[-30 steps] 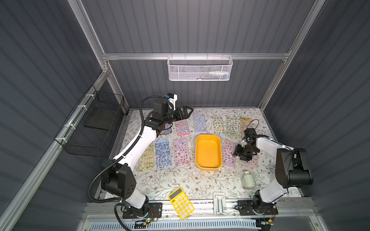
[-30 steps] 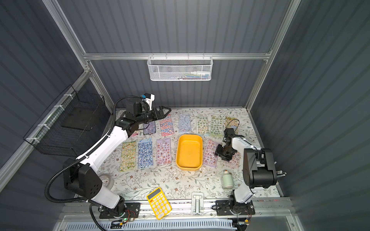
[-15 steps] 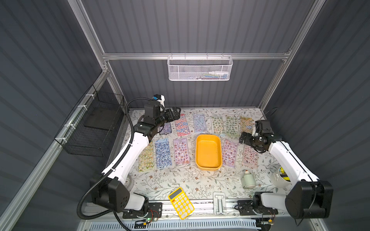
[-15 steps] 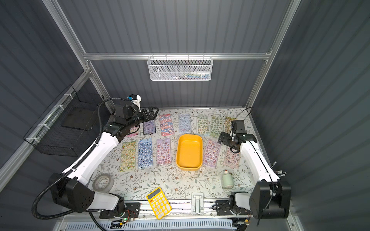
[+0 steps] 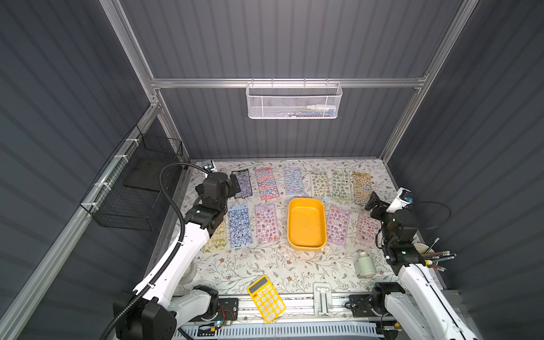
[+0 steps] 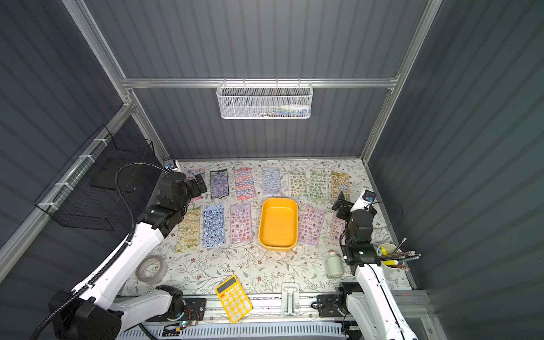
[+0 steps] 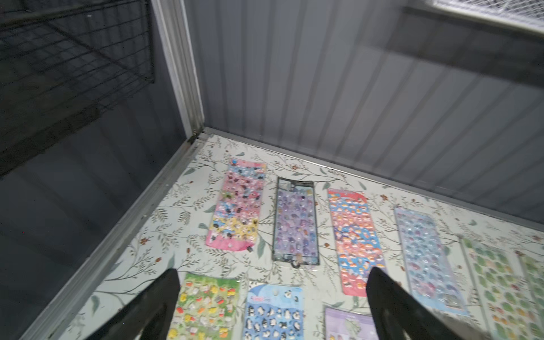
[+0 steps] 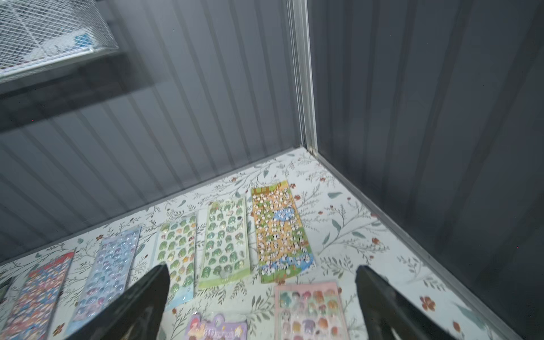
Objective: Take the stickers out of the storage box
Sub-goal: Reset both arms
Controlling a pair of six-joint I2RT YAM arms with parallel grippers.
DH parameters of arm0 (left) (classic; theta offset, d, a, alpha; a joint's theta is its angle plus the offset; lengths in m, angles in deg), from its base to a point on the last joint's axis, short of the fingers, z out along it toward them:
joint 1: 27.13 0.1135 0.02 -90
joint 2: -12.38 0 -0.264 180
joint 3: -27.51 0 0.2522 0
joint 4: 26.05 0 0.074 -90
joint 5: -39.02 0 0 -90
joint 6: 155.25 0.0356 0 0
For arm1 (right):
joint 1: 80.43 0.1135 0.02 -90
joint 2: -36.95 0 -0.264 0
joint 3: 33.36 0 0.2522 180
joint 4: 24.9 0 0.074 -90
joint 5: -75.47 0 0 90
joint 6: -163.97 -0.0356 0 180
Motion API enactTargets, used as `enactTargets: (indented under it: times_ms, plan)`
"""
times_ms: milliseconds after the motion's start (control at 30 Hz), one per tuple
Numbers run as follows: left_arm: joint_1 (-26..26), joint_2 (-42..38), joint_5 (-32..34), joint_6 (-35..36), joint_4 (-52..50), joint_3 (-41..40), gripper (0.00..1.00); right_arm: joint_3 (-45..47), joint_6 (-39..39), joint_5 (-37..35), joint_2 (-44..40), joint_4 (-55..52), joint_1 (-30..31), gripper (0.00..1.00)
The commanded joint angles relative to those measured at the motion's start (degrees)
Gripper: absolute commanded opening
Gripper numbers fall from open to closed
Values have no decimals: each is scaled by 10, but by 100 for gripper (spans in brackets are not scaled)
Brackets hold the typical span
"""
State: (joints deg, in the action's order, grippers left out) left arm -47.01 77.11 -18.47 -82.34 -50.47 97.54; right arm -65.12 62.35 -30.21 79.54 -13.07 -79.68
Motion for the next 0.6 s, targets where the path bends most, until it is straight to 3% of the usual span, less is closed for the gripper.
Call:
enactTargets:
  times_ms: [0, 200, 300, 400, 500, 567]
  plan:
    - [3, -12, 70, 66, 70, -37, 100, 51, 68, -25, 14, 276, 0, 99]
    - [3, 44, 130, 138, 58, -45, 100, -44, 94, 68, 22, 8, 0, 99]
    - [3, 55, 101, 165, 115, -80, 100, -40, 127, 96, 58, 23, 0, 99]
    - [3, 33, 68, 165, 231, -156, 100, -30, 108, 94, 78, 42, 1, 99]
    - [7, 33, 21, 222, 338, -221, 100, -32, 114, 99, 101, 29, 0, 99]
    - [9, 51, 10, 247, 356, -236, 100, -28, 105, 98, 112, 28, 0, 99]
